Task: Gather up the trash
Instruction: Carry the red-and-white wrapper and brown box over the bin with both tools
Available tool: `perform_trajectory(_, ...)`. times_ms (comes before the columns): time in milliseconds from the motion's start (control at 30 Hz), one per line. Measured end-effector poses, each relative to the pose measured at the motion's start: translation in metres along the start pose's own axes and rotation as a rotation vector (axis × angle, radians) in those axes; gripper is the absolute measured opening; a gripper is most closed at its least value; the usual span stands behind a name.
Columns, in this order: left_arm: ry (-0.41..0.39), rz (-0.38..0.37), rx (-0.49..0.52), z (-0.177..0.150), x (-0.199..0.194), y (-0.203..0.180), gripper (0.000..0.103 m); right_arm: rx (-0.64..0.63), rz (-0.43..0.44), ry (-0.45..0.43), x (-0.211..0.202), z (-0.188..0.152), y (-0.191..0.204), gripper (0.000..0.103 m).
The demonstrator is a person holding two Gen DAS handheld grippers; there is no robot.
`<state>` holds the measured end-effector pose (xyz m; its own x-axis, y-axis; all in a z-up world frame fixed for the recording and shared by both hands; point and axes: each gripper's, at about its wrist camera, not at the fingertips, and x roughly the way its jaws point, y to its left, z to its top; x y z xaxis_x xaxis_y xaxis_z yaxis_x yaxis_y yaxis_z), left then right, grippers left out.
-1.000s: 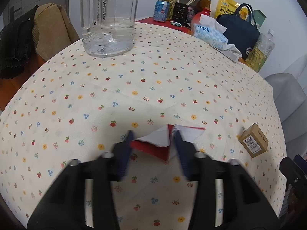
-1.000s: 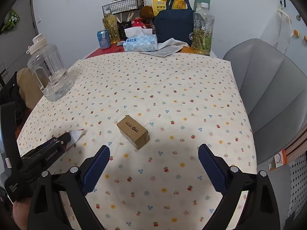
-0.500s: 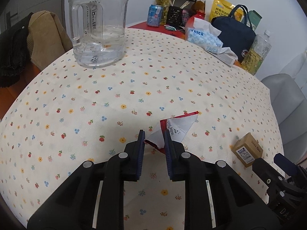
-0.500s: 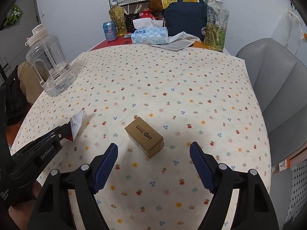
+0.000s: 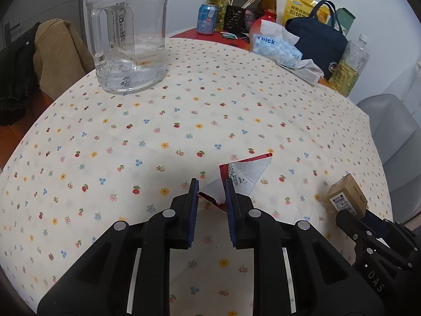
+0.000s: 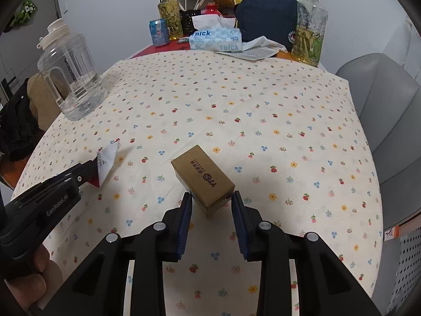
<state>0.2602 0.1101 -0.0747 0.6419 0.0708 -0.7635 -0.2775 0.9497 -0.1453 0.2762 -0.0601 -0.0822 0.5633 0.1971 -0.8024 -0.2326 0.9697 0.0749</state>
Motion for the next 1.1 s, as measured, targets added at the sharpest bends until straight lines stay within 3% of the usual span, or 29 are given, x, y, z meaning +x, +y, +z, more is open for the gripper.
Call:
perform_trajectory(700,-0.066,-0.07,0.064,-0.034,-0.062,-0.041,0.02,0.086,-0.041,-0.088,-0.091,-0.052,-0.039,0.031)
perform_trajectory(1100,-0.089,-0.155,0.164,-0.062,-0.096,-0.099,0.02,0.194,-0.102,-0.136,-0.144,-0.093,-0.092,0.031)
